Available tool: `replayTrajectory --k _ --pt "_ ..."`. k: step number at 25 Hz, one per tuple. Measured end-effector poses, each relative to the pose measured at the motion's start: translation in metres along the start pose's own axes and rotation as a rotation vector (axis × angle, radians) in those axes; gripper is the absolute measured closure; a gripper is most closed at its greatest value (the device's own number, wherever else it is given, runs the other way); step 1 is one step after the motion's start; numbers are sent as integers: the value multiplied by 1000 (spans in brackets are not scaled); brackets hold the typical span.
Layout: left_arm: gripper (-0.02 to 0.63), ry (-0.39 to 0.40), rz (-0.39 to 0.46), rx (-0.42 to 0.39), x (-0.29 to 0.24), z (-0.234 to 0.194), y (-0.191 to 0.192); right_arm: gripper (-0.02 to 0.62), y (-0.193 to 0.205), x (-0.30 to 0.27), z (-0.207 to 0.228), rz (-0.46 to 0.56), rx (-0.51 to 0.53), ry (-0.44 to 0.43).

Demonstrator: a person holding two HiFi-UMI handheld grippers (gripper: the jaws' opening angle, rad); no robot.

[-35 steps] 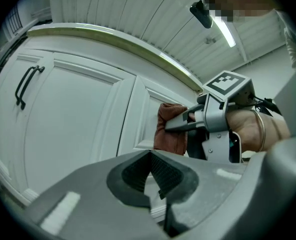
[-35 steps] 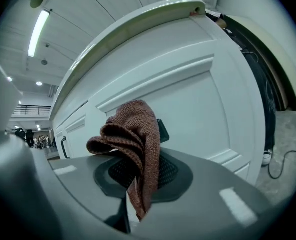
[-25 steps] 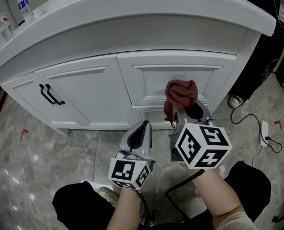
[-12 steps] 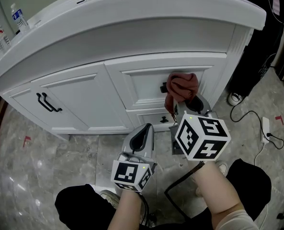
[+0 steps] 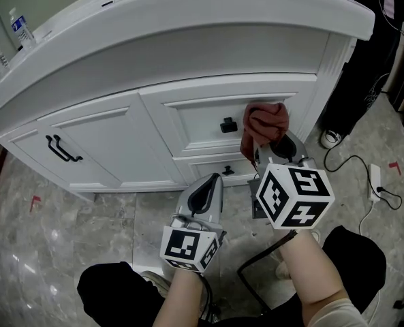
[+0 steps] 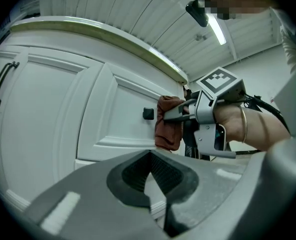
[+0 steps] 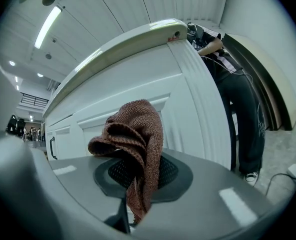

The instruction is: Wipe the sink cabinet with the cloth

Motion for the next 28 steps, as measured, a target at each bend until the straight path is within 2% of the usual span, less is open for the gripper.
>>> replayTrajectory --k 6,13,19,22,24,28 --pt "606 13 -11 -15 -5 6 2 514 -7 12 17 17 12 70" --pt "606 13 -3 20 -7 5 2 512 -9 25 32 15 -9 76" --pt "606 21 -19 37 -4 6 11 514 -5 35 50 2 -53 120" --pt "606 10 -24 40 0 3 14 514 -1 38 48 10 -41 150" --pt "604 -3 -24 41 4 -2 15 514 6 37 39 16 -35 133" --pt "606 -43 -18 52 12 -18 13 514 35 16 -1 -55 -66 -11"
Point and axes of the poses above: the fingertips, and each gripper's own axes: x backward along the fingers, z to its right, y out of its underside, the point moved 10 cm from there along x, backward along the fingers, and after that the axes turned 8 degrees about -y, right-handed, at the moved point
